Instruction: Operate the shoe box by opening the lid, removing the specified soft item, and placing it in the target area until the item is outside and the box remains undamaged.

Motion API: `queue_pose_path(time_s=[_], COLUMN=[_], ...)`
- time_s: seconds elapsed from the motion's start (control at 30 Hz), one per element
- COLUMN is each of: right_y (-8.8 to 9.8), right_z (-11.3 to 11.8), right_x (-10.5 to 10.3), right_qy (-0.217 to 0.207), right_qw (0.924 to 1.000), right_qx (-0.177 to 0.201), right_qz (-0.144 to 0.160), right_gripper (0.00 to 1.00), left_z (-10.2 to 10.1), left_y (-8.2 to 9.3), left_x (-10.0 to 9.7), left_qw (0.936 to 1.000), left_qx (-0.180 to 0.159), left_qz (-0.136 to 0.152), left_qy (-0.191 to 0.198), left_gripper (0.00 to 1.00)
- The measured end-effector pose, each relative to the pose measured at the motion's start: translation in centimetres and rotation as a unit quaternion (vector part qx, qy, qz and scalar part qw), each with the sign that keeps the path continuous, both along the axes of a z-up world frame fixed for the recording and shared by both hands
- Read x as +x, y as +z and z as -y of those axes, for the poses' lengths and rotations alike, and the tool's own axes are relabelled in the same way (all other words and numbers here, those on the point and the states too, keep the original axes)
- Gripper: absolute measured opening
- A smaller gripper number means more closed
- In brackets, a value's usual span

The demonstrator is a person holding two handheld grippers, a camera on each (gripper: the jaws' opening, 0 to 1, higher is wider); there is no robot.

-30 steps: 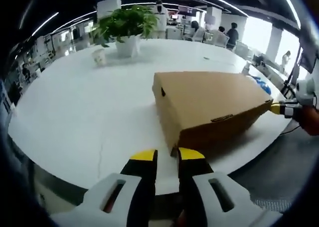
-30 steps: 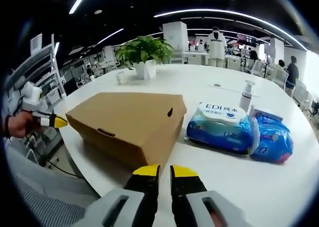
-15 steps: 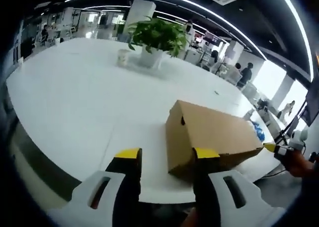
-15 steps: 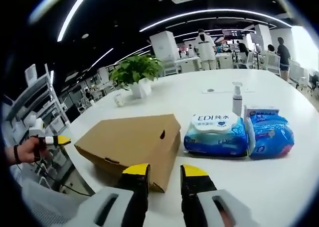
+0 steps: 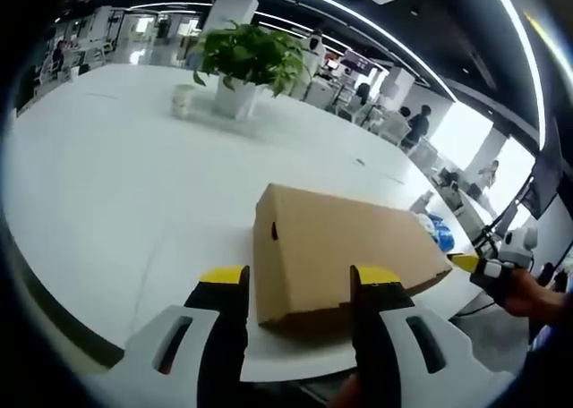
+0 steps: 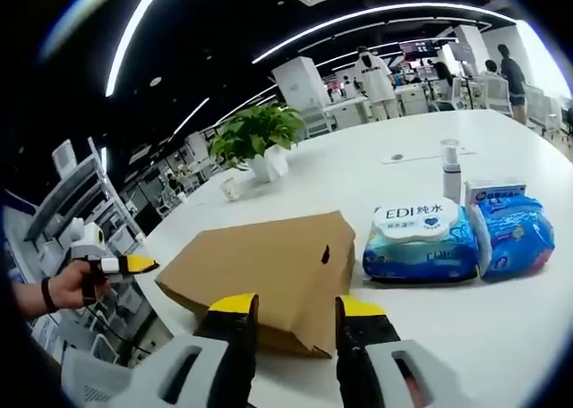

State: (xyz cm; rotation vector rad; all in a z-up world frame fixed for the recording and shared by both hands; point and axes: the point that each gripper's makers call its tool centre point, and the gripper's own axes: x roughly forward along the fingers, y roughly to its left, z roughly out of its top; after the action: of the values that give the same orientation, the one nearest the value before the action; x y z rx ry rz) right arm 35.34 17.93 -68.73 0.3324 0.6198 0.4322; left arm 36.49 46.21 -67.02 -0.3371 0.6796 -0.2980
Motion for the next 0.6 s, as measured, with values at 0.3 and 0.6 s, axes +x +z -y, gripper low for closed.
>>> queue_pose_path(time_s=[0.3, 0.6], right_y=[-1.9, -2.6], right_z=[-1.0, -1.3], right_x=[0.0, 0.0], right_qy=[-0.006, -0.006], right_qw=[0.9988, 0.9991], right_qx=[0.017, 0.003], right_qz=[-0.045, -0.042], right_gripper=[0.30, 0.27], left_z=[1.6, 1.5], left_y=[-2.8, -3.8], left_x=[-0.8, -0.8], left_qw=[0.9985, 0.9978], left_qx=[-0.001, -0.001], left_qz=[-0.043, -0.053], left_qy=[-0.033, -0.039], left_gripper=[0.41, 0.40])
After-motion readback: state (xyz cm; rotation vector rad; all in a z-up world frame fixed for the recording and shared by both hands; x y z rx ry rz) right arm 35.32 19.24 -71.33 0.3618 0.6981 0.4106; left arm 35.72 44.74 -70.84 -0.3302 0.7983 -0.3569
